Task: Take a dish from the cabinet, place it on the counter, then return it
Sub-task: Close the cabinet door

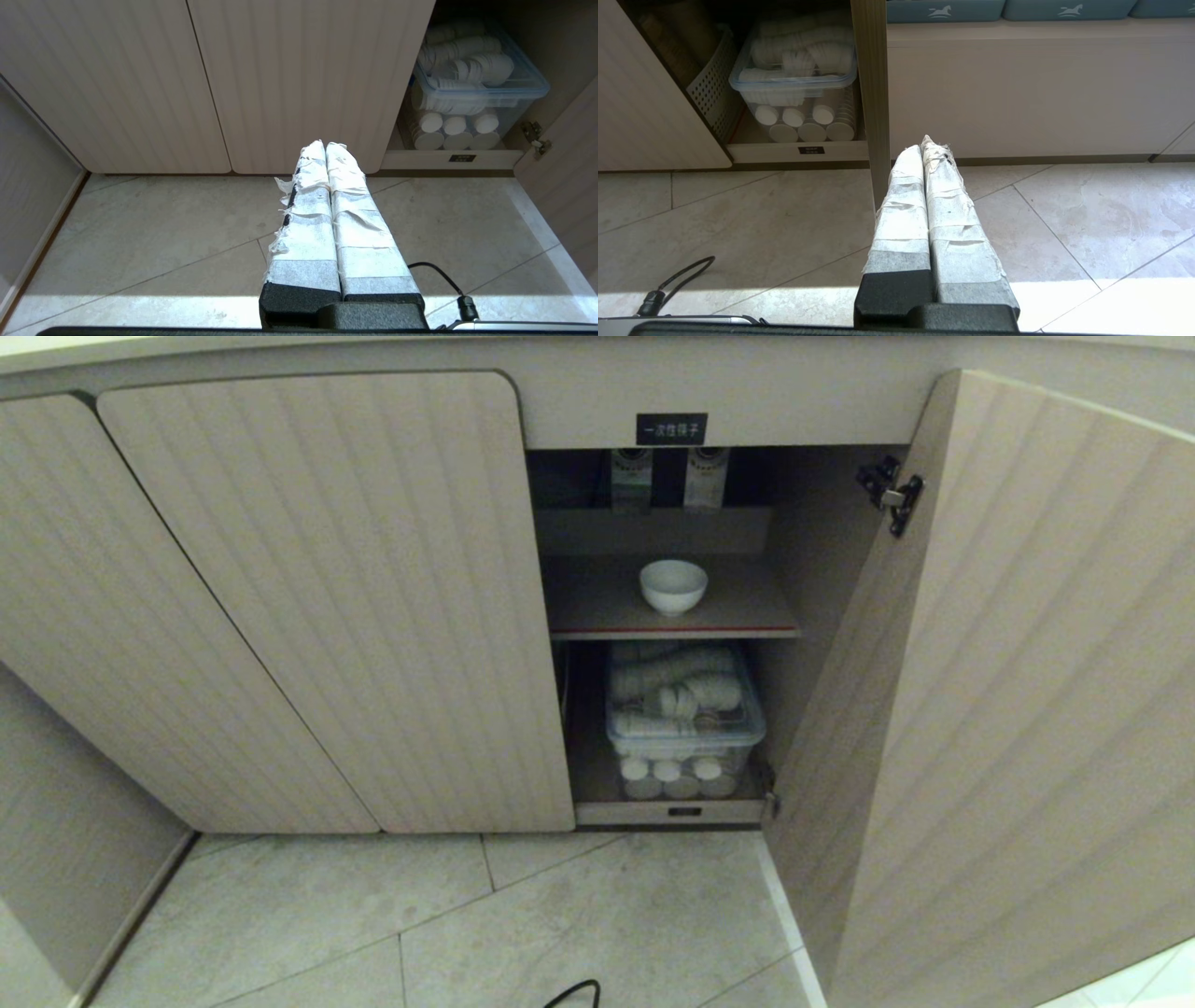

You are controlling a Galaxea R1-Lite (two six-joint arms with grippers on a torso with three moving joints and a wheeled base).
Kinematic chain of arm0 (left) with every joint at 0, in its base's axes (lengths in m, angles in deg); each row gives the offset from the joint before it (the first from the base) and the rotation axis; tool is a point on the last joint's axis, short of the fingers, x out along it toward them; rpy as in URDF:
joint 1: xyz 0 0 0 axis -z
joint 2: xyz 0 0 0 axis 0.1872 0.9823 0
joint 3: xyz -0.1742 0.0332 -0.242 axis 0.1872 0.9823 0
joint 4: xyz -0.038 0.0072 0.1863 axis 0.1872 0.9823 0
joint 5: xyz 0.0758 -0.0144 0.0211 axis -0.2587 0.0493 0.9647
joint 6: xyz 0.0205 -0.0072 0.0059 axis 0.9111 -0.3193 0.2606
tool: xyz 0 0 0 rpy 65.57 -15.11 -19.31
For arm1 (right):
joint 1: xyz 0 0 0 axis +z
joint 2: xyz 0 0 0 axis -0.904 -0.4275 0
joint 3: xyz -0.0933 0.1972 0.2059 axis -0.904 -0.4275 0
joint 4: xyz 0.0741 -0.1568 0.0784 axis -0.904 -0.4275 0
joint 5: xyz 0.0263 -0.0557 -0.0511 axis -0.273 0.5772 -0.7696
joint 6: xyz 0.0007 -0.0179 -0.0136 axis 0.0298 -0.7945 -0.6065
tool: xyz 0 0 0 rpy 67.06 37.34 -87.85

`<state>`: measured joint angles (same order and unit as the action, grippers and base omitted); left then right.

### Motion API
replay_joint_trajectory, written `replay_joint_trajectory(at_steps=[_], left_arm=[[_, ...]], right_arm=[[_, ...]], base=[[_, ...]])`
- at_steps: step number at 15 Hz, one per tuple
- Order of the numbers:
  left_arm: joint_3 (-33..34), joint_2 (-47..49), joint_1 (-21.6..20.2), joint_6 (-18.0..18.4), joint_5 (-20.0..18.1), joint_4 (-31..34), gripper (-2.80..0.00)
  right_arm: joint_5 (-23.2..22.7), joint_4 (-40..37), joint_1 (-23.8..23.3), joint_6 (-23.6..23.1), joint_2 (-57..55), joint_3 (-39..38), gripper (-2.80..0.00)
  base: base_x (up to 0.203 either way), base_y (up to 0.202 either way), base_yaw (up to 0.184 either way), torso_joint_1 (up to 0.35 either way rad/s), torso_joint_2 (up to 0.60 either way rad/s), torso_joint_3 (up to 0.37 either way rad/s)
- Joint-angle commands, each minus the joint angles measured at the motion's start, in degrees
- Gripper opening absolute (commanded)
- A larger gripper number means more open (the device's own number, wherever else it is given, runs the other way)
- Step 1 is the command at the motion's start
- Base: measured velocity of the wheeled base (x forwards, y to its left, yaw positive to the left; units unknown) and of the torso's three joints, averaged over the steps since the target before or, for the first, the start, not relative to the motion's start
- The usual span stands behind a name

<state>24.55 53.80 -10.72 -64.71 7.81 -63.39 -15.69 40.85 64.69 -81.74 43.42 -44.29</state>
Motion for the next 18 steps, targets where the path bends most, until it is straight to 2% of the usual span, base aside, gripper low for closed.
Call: replay_joint_trajectory(at_steps=[1,6,8,12,15,18], left_arm=[[0.0,0.0,0.0,0.0,0.0,0.0,-2.8],[0.0,0.0,0.0,0.0,0.0,0.0,-2.8],[0.0,0.0,-0.1,0.0,0.0,0.0,-2.8],[0.0,0.0,0.0,0.0,0.0,0.0,-2.8],[0.0,0.0,0.0,0.0,0.0,0.0,-2.8],[0.0,0.0,-0.1,0.0,0.0,0.0,-2.8]], right_arm=[[0.3,0.1,0.0,-0.1,-0.2,0.0,-2.8],[1.6,0.3,0.0,0.7,-0.2,3.4,-2.8],[5.2,0.5,0.0,0.9,-0.1,4.1,-2.8],[10.6,-2.3,0.0,1.1,-1.9,10.3,-2.8],[16.3,-3.9,-0.1,1.7,-8.1,15.6,-2.8],[18.4,-5.1,-3.1,4.7,-17.5,21.4,-2.8]], base=[[0.0,0.0,0.0,0.0,0.0,0.0],[0.0,0.0,0.0,0.0,0.0,0.0],[0.0,0.0,0.0,0.0,0.0,0.0],[0.0,0.0,0.0,0.0,0.0,0.0],[0.0,0.0,0.0,0.0,0.0,0.0],[0.0,0.0,0.0,0.0,0.0,0.0]])
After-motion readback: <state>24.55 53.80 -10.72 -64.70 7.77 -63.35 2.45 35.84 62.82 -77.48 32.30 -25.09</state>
